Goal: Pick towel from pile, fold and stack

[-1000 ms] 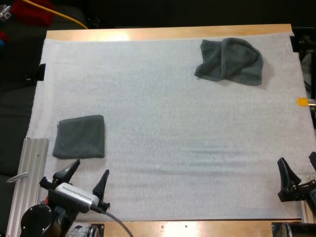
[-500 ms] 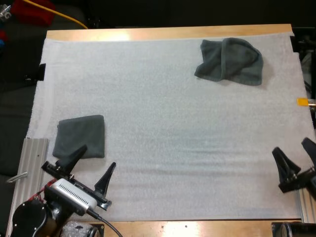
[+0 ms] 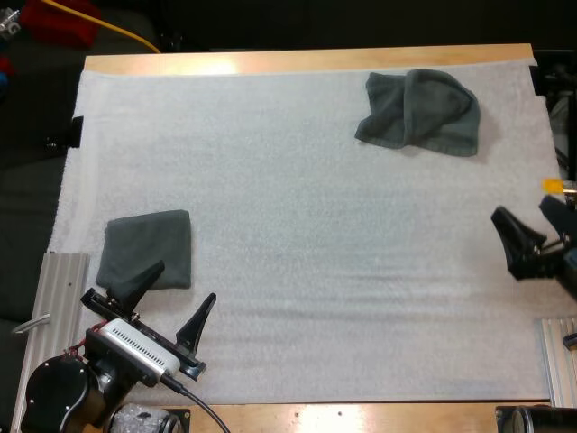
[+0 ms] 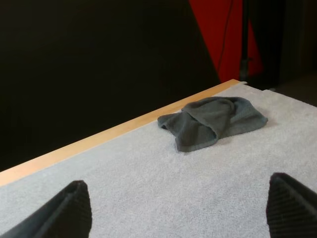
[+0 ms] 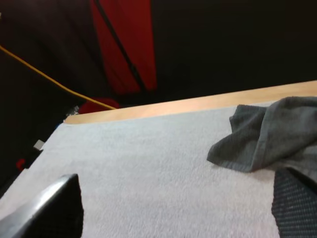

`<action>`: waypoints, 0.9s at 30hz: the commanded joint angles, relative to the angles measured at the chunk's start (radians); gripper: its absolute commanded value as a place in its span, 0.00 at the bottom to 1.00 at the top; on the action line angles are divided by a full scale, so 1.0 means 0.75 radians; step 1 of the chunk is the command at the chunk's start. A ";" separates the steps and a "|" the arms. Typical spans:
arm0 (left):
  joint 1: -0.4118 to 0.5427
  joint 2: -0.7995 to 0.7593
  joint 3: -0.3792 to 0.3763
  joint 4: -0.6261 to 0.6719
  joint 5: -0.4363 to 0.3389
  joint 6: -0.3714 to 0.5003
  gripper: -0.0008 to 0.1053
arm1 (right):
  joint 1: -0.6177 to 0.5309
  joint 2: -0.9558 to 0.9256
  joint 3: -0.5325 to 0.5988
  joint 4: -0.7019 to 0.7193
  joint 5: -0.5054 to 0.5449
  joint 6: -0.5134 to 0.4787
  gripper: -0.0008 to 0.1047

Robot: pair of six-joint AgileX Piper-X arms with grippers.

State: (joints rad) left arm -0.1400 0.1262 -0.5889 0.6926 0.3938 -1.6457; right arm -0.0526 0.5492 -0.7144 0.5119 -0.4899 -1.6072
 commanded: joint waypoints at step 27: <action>-0.006 0.000 -0.009 -0.022 0.011 -0.014 0.66 | 0.466 0.969 -0.585 -0.089 0.580 0.026 0.72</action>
State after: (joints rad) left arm -0.1400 0.1262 -0.5889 0.6926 0.3938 -1.6457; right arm 0.2961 1.2768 -1.1393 0.4524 -0.0626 -1.5859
